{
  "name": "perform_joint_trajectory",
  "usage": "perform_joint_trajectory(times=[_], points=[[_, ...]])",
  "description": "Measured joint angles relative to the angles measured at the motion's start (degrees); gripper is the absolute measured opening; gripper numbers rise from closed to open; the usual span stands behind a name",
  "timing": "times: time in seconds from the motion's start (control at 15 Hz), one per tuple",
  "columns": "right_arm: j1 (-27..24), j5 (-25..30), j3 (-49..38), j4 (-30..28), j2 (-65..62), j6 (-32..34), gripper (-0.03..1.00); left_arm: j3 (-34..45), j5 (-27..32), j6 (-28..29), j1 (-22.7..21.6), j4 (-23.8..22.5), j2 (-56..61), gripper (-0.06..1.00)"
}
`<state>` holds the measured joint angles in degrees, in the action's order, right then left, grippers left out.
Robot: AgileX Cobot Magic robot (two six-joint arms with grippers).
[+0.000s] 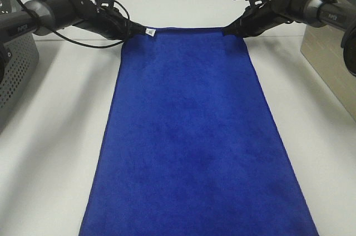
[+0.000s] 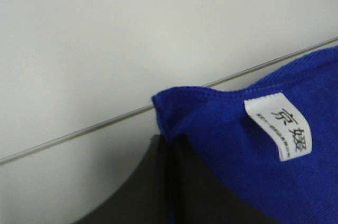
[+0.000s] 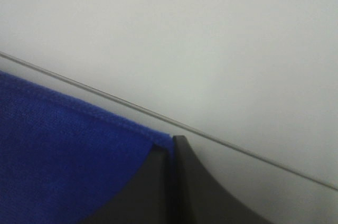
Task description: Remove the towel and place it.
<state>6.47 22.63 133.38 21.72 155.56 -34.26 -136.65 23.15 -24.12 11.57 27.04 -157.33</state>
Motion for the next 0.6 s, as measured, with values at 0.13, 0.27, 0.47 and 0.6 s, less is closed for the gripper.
perform_joint_trajectory(times=[0.13,0.27,0.47,0.6], points=[[0.0,-0.3,0.0,0.6,0.4,0.0,0.02,0.0,-0.5,-0.1,0.0,0.0,-0.2,0.00],[0.0,-0.6,0.0,1.2,0.4,0.0,0.02,0.0,-1.7,-0.2,0.0,0.0,-0.2,0.00],[0.0,-0.7,0.0,2.1,0.4,0.0,0.02,0.0,-2.1,-0.2,0.0,0.0,-0.2,0.00],[0.0,-0.8,0.0,2.1,0.4,0.0,0.02,0.0,-2.2,-0.2,0.0,0.0,-0.2,0.00]])
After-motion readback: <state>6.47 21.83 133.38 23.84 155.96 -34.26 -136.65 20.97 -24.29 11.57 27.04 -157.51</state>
